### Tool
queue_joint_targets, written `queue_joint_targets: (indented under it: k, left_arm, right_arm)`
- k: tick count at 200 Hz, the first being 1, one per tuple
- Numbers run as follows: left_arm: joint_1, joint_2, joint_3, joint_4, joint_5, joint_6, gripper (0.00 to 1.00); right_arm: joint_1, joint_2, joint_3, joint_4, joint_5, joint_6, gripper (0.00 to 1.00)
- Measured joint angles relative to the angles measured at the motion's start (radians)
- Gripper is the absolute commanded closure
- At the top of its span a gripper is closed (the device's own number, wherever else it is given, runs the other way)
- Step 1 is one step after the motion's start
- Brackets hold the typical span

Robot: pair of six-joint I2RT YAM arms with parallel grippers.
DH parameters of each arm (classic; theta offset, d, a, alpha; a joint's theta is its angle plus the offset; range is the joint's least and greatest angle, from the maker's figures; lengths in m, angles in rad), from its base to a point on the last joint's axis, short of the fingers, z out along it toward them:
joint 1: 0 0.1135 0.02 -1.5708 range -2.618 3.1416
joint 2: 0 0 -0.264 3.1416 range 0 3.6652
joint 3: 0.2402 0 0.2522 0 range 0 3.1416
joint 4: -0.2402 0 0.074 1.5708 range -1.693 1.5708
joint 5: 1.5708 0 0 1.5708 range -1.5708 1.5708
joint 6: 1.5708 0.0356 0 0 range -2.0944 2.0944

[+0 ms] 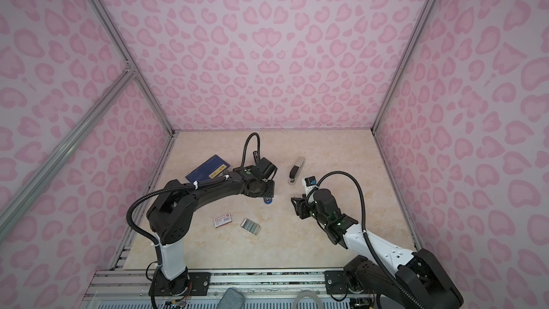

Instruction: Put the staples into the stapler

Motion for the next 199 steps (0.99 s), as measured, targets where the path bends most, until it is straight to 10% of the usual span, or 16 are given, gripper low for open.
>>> queue_joint_targets:
  k: [107,199]
  left_arm:
    - [-0.019,-0.445,-0.394,-0.015,0.113,0.086,0.75]
    - [-0.14,-0.359,-0.424,-0.006,0.133,0.087,0.83]
  right_arm:
    - [0.129,0.028,0.11,-0.111,-0.16,-0.03,0.58]
    - [0.213,0.007,0.082,-0.235,-0.169,-0.051,0.6]
